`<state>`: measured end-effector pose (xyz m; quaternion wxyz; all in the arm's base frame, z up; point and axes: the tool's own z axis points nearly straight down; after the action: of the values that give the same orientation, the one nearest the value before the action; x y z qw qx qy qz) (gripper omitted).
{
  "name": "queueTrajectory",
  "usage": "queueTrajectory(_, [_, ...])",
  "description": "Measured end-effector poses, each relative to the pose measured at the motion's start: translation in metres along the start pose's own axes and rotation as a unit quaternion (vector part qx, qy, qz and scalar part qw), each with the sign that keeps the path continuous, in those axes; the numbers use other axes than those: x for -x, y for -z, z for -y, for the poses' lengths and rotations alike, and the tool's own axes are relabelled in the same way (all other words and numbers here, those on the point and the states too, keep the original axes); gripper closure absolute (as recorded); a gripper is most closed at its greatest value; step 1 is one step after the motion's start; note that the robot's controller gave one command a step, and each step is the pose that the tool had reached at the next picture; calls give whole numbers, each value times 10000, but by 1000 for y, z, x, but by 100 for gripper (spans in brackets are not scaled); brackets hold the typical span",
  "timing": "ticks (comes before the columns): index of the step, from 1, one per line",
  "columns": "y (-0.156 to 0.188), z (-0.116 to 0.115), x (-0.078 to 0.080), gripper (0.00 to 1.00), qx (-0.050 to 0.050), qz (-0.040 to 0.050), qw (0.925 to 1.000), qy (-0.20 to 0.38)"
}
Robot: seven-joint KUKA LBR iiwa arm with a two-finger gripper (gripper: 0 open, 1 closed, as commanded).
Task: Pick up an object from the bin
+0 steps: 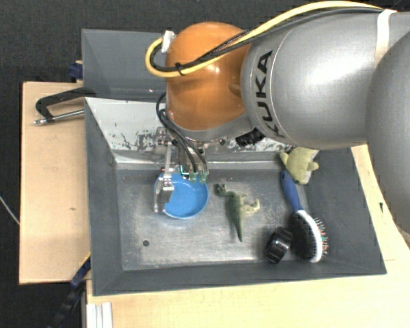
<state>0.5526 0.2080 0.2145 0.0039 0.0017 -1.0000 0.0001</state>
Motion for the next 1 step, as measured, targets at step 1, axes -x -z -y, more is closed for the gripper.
queueTrajectory(1, [-113, 54, 26, 0, -11, 11, 9988, 493])
